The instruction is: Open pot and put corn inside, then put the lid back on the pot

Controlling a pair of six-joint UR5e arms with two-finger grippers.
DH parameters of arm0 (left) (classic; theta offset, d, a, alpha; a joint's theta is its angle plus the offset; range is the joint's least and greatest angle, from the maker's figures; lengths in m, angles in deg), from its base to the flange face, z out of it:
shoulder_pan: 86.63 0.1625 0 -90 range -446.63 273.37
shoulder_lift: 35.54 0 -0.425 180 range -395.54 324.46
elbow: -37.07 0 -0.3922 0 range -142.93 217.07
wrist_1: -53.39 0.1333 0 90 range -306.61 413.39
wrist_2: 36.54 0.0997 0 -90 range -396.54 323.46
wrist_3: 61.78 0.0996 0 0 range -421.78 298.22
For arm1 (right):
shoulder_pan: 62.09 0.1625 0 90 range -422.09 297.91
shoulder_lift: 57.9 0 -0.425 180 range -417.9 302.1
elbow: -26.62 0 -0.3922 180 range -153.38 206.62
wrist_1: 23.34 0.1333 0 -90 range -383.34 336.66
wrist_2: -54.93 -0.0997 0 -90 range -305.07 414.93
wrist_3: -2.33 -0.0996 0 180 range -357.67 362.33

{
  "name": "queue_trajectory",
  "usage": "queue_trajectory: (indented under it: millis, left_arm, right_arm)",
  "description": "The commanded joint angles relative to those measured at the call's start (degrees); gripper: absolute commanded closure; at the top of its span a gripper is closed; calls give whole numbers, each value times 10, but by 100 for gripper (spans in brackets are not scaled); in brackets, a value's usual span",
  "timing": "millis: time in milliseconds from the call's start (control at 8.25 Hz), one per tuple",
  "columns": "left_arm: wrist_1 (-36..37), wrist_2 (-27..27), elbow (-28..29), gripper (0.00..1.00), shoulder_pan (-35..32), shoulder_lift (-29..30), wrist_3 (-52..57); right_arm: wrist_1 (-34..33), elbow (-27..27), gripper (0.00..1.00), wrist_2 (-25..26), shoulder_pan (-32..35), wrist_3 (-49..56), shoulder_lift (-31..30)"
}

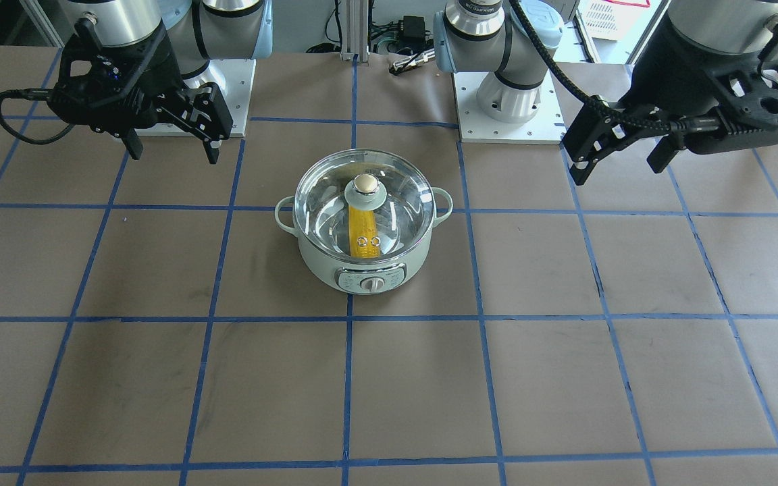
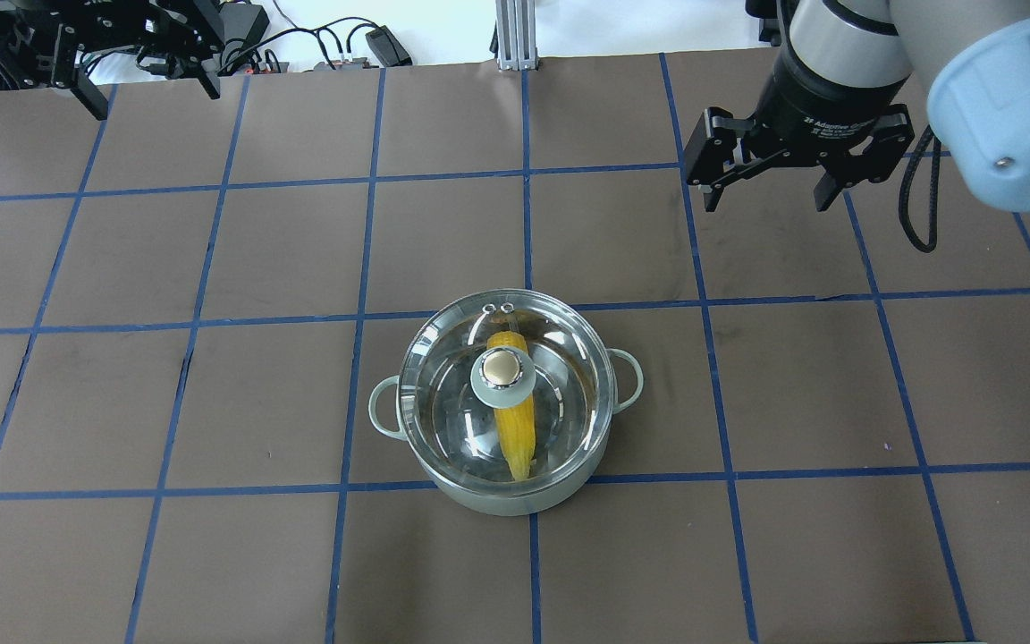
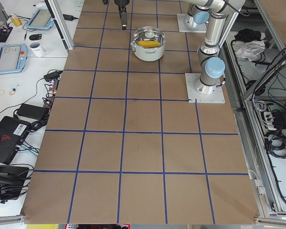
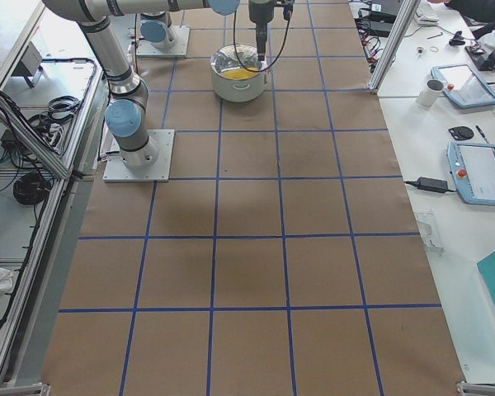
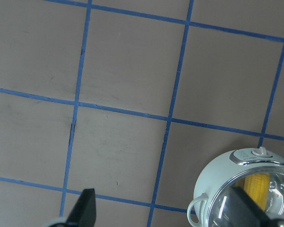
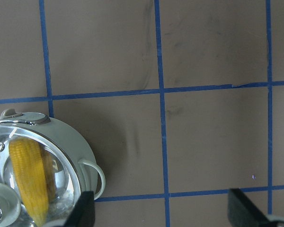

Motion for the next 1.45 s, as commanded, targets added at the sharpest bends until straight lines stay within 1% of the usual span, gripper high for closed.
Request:
queue_trajectory:
  millis: [0,364,485,606,1333]
  left_arm:
    - [0,0,0,0,0,0,0]
    - [0,-1,0,0,0,0,0]
    - [0,0,-1,0,0,0,0]
    - [0,0,-3,0,0,0,0]
    - [0,0,-3,0,0,0,0]
  right_arm:
    - [29,0,0,-3,-4,10,-12]
    - [28,3,0,-3,-8,10,-12]
    - [27,5,0,4,-8,10,-13]
    - [33,12,0,4,-8,9,-14]
    - [34,12,0,-2,-8,8,-14]
